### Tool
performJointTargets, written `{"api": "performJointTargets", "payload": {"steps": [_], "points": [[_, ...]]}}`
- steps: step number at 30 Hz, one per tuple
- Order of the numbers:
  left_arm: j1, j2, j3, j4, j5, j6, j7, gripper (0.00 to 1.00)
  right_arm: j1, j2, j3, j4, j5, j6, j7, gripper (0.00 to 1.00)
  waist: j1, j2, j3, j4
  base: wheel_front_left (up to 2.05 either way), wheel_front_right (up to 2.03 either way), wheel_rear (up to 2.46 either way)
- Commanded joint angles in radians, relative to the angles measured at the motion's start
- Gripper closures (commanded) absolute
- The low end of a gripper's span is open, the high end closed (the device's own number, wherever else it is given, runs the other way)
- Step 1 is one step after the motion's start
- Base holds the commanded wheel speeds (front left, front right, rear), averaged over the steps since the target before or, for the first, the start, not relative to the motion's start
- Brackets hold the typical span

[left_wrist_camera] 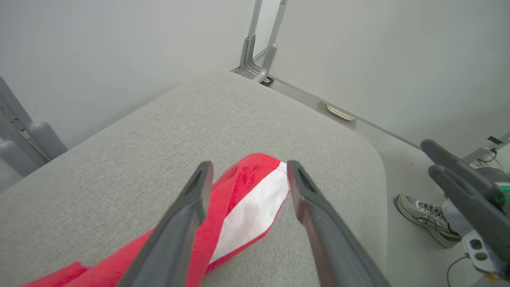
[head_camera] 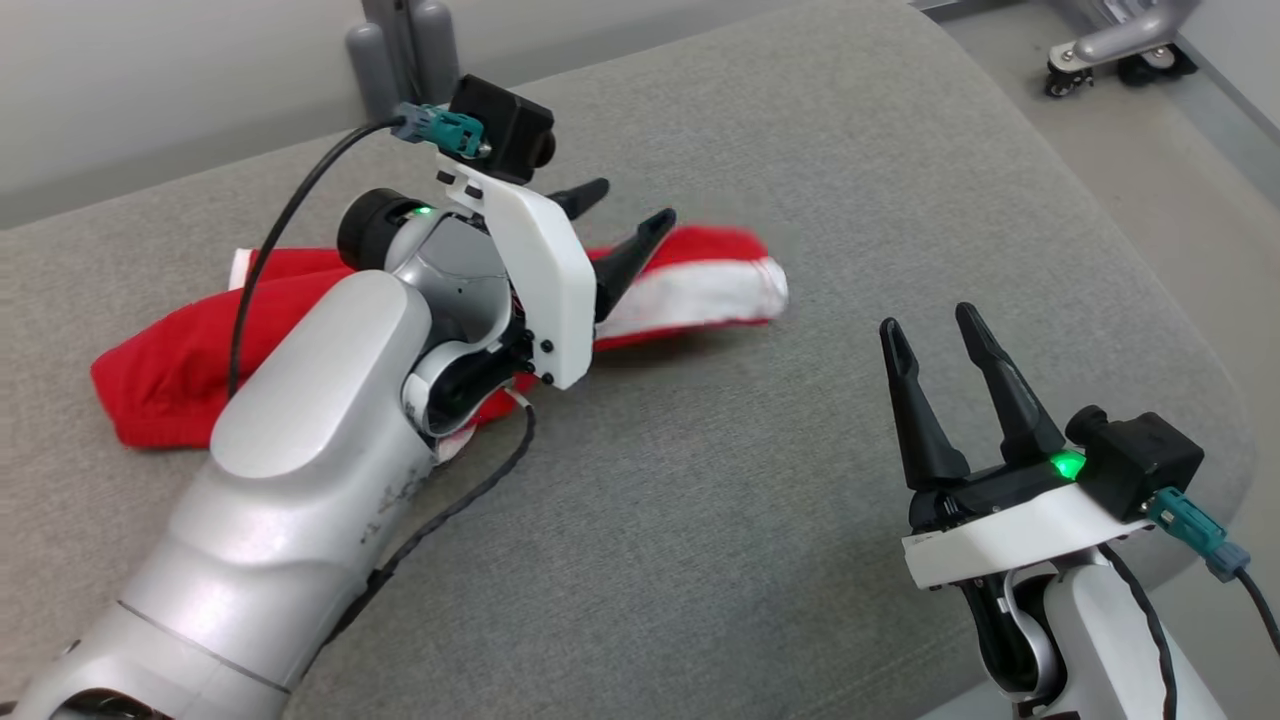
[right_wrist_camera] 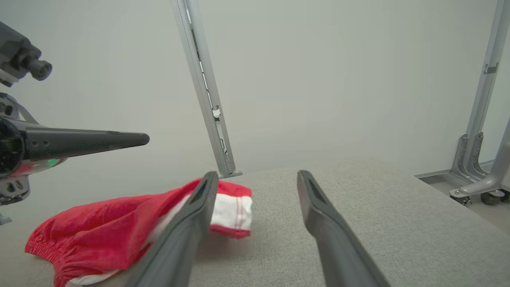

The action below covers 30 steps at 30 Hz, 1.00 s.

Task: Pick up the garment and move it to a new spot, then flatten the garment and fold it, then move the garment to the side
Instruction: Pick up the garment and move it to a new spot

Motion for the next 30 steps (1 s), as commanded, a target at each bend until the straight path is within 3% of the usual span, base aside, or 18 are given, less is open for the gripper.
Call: {"api": "performJointTargets", "payload": {"steps": [1, 16, 30], "points": [[-0.022, 0.017, 0.001, 0.011, -0.002, -0.006, -0.019, 0.0, -0.008, -0.004, -0.006, -0.002, -0.004, 0.002, 0.0, 0.0, 0.0, -0.0001, -0.002, 0.019, 0.0, 0.0, 0.0], [0.072, 0.152, 0.05, -0.055, -0.045, 0.002, -0.202, 0.0, 0.011, -0.004, -0.04, 0.017, -0.067, 0.002, 0.0, 0.0, 0.0, -0.0001, -0.076, 0.181, 0.0, 0.0, 0.0], [0.38, 0.275, 0.154, -0.241, 0.022, 0.169, -0.497, 0.0, 0.06, -0.01, -0.104, 0.017, -0.106, 0.002, 0.0, 0.0, 0.0, -0.0001, -0.151, 0.289, 0.0, 0.0, 0.0]]}}
